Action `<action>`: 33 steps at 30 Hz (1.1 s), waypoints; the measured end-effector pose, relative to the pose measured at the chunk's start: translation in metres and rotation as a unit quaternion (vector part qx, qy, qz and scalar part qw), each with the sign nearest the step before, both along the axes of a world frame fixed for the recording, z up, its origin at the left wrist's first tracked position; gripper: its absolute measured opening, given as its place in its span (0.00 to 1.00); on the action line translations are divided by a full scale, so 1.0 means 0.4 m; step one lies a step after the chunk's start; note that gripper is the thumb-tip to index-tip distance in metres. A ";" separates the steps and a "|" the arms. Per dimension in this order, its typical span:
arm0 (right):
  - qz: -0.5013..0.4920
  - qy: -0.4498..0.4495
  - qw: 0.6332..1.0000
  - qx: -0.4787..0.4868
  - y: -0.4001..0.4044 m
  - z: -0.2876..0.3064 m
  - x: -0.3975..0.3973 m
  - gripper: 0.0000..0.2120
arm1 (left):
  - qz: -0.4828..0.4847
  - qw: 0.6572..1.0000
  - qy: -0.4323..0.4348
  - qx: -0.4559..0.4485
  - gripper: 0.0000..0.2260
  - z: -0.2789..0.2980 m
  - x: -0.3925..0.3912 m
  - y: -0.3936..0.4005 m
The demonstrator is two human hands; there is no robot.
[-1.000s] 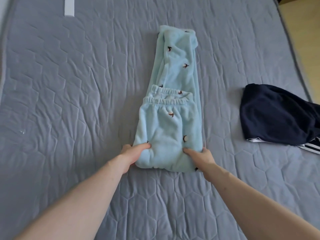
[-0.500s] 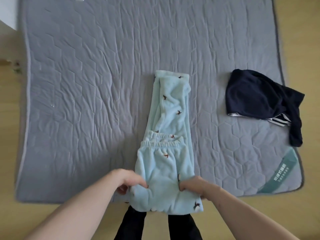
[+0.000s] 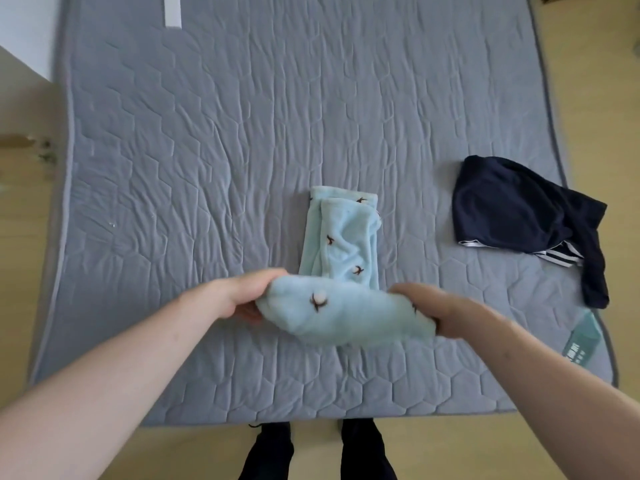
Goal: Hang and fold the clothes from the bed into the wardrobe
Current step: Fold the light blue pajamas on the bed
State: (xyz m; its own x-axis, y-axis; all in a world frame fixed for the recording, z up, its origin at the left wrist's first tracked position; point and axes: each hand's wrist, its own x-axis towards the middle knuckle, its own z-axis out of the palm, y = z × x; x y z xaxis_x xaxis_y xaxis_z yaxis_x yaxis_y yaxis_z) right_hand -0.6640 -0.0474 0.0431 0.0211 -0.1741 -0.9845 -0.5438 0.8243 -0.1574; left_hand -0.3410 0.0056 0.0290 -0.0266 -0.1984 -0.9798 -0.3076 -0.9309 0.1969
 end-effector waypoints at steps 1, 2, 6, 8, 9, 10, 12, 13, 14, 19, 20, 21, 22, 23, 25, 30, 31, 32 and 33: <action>-0.027 0.005 1.000 -0.011 -0.040 0.004 0.005 0.12 | 0.046 0.999 -0.014 -0.021 0.18 0.002 0.004 -0.036; -0.068 0.006 0.997 -0.023 -0.076 0.008 0.011 0.11 | 0.091 0.995 -0.028 -0.042 0.17 0.001 0.005 -0.071; -0.269 -0.037 0.957 -0.105 -0.175 -0.016 0.032 0.15 | 0.209 0.967 -0.054 -0.137 0.18 -0.029 -0.005 -0.186; -0.289 -0.035 0.944 -0.154 -0.183 -0.050 0.047 0.16 | 0.193 0.963 -0.078 -0.170 0.19 -0.065 -0.026 -0.215; -0.268 -0.014 0.947 -0.177 -0.175 -0.075 0.055 0.16 | 0.164 0.964 -0.100 -0.186 0.19 -0.090 -0.036 -0.220; -0.236 0.014 0.953 -0.190 -0.158 -0.104 0.064 0.17 | 0.126 0.964 -0.123 -0.198 0.19 -0.117 -0.042 -0.220; -0.175 0.064 0.965 -0.185 -0.100 -0.166 0.080 0.22 | 0.051 0.968 -0.152 -0.191 0.26 -0.172 -0.053 -0.210; -0.163 0.085 0.969 -0.165 -0.062 -0.199 0.085 0.25 | 0.030 0.971 -0.158 -0.176 0.33 -0.197 -0.057 -0.205; -0.167 0.103 0.970 -0.141 -0.020 -0.229 0.089 0.29 | 0.025 0.974 -0.159 -0.162 0.39 -0.220 -0.062 -0.202; -0.284 0.098 0.954 0.016 0.151 -0.332 0.127 0.39 | 0.070 0.987 -0.075 -0.122 0.46 -0.319 -0.104 -0.172; -0.303 0.076 0.949 0.038 0.165 -0.347 0.134 0.40 | 0.077 0.989 -0.052 -0.114 0.45 -0.336 -0.122 -0.158; -0.321 0.052 0.944 0.048 0.171 -0.359 0.139 0.40 | 0.089 0.990 -0.037 -0.104 0.43 -0.352 -0.141 -0.142; -0.343 0.030 0.938 0.047 0.170 -0.372 0.144 0.39 | 0.100 0.990 -0.036 -0.093 0.40 -0.365 -0.160 -0.125; -0.368 0.011 0.929 0.038 0.165 -0.384 0.147 0.38 | 0.113 0.988 -0.050 -0.090 0.36 -0.377 -0.178 -0.105; -0.422 -0.003 0.907 -0.003 0.156 -0.402 0.144 0.36 | 0.159 0.978 -0.096 -0.095 0.26 -0.397 -0.214 -0.058; -0.451 0.087 0.875 -0.154 0.167 -0.393 0.037 0.26 | 0.314 0.948 -0.025 -0.048 0.29 -0.321 -0.404 0.092; -0.449 0.097 0.872 -0.170 0.171 -0.387 0.000 0.23 | 0.312 0.949 -0.003 -0.036 0.32 -0.299 -0.438 0.119; -0.438 0.101 0.874 -0.183 0.175 -0.383 -0.036 0.23 | 0.277 0.960 0.016 -0.026 0.33 -0.279 -0.461 0.142; -0.416 0.104 0.883 -0.191 0.181 -0.380 -0.073 0.24 | 0.201 0.978 0.042 -0.024 0.33 -0.268 -0.472 0.162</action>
State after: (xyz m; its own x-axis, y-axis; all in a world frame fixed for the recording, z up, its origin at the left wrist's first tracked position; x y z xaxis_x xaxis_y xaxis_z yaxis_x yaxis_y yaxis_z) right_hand -0.6933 0.0250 -0.1087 -0.4447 -0.3649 -0.8180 0.1756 0.8600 -0.4791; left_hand -0.5297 0.0704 -0.0782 -0.0166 -0.2548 -0.9668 0.1004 -0.9625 0.2520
